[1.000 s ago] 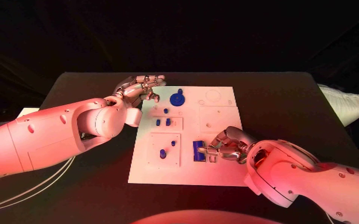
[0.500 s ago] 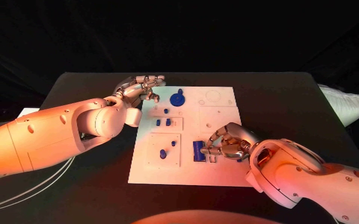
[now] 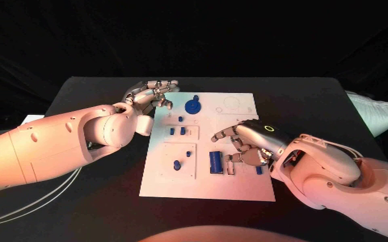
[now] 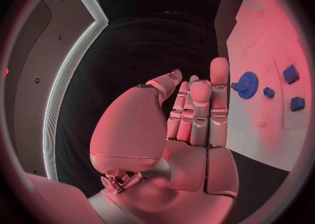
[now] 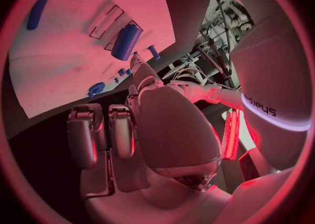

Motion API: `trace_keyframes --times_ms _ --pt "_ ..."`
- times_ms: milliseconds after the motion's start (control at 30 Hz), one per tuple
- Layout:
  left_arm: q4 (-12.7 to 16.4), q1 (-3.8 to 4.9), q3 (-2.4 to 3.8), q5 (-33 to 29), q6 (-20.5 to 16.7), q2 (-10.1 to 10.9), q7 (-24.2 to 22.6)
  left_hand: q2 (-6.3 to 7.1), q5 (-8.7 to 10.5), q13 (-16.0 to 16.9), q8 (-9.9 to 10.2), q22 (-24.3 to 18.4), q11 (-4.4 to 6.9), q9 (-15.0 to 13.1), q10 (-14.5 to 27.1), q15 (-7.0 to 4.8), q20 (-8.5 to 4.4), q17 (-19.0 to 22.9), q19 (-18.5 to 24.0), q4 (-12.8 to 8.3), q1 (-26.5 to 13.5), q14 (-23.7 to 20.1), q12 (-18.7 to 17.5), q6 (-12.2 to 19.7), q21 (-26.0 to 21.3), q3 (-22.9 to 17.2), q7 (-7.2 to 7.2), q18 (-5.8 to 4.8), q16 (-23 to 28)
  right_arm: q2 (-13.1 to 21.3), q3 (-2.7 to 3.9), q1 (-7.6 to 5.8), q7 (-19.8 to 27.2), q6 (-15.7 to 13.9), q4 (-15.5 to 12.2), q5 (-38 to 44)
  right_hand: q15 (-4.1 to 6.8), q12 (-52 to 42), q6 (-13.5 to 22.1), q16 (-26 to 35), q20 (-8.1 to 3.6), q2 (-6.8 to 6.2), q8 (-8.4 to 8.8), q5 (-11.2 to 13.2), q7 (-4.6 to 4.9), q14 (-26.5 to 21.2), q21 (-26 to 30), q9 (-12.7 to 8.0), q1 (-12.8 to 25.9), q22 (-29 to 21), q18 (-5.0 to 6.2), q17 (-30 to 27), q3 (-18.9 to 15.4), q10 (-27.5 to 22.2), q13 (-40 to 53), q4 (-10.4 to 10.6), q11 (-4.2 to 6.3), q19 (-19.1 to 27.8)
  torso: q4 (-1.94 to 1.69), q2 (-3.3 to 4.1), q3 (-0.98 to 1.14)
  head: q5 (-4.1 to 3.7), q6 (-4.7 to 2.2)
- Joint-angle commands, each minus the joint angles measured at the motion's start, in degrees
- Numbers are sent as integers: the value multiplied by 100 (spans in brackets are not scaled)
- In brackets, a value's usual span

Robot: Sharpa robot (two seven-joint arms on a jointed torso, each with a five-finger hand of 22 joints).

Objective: Assemble the parts on the task board

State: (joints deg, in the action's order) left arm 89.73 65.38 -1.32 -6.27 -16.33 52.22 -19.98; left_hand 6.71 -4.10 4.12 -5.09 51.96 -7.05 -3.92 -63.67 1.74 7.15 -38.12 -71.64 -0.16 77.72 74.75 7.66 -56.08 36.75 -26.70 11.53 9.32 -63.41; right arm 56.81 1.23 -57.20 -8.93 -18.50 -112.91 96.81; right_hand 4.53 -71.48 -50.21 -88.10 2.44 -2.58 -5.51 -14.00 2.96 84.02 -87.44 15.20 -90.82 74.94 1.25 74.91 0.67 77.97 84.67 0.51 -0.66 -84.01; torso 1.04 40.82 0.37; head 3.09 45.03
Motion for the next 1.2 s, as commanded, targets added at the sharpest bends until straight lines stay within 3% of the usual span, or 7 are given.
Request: trace_keyframes --times_ms 33,100,200,267,600,1200 --pt "-1 -5 2 27 76 -9 -51 -48 -39 -7 -20 -5 1 0 42 -3 11 5 48 9 5 -45 16 40 -20 23 0 67 10 -122 -51 -95 372 968 83 1485 55 72 -28 -22 -68 248 79 90 -97 524 -26 -102 -323 1205 -38 1181 294 159 -759 -91 285 -386 0 2 -2 18 1" --pt "-5 -5 2 27 77 -12 -47 -48 -39 -7 -20 -5 1 0 42 -3 11 5 48 9 5 -45 16 40 -20 23 0 67 10 -212 -92 -161 331 1185 135 1778 66 85 -77 -6 -82 126 145 196 -161 516 -17 -207 -198 1197 -35 1159 706 91 -778 -197 298 -374 -2 2 -5 20 7" --pt "-7 -5 2 27 82 -15 -39 -48 -39 -7 -20 -5 1 0 42 -3 11 5 48 9 5 -45 16 40 -20 23 0 67 10 -332 -147 -248 309 1384 207 2066 65 80 -139 18 -76 32 153 563 -211 502 -2 -268 34 1181 -30 1121 936 52 -790 -183 304 -358 6 5 -5 27 11" --pt "-8 -5 2 27 85 -17 -35 -48 -39 -7 -20 -5 1 0 42 -3 11 5 48 9 5 -45 16 40 -20 23 0 67 10 -401 -178 -295 304 1501 255 2215 65 20 -204 21 -69 -17 147 643 -236 501 5 -299 116 1175 -28 1120 1085 68 -764 -211 314 -352 10 5 -3 31 13" --pt "-6 -5 2 27 87 -17 -32 -50 -38 -6 -24 -13 0 -1 44 -2 12 9 52 9 3 -48 21 41 -31 26 1 69 10 -657 -325 -409 330 1774 466 2609 56 -167 -386 20 -45 -154 148 608 -256 503 7 -407 313 1179 -27 1132 1699 131 -685 -417 307 -350 7 4 0 48 34" --pt "-6 -5 2 27 98 -18 -16 -52 -37 -6 -28 -18 -3 -1 49 0 14 15 55 15 -7 -52 27 45 -39 35 3 69 10 -925 -419 -422 458 1820 646 2630 57 -313 -708 9 -37 -243 72 711 -174 510 1 -452 590 1192 -30 1161 2140 186 -627 -520 308 -356 8 7 1 69 71"
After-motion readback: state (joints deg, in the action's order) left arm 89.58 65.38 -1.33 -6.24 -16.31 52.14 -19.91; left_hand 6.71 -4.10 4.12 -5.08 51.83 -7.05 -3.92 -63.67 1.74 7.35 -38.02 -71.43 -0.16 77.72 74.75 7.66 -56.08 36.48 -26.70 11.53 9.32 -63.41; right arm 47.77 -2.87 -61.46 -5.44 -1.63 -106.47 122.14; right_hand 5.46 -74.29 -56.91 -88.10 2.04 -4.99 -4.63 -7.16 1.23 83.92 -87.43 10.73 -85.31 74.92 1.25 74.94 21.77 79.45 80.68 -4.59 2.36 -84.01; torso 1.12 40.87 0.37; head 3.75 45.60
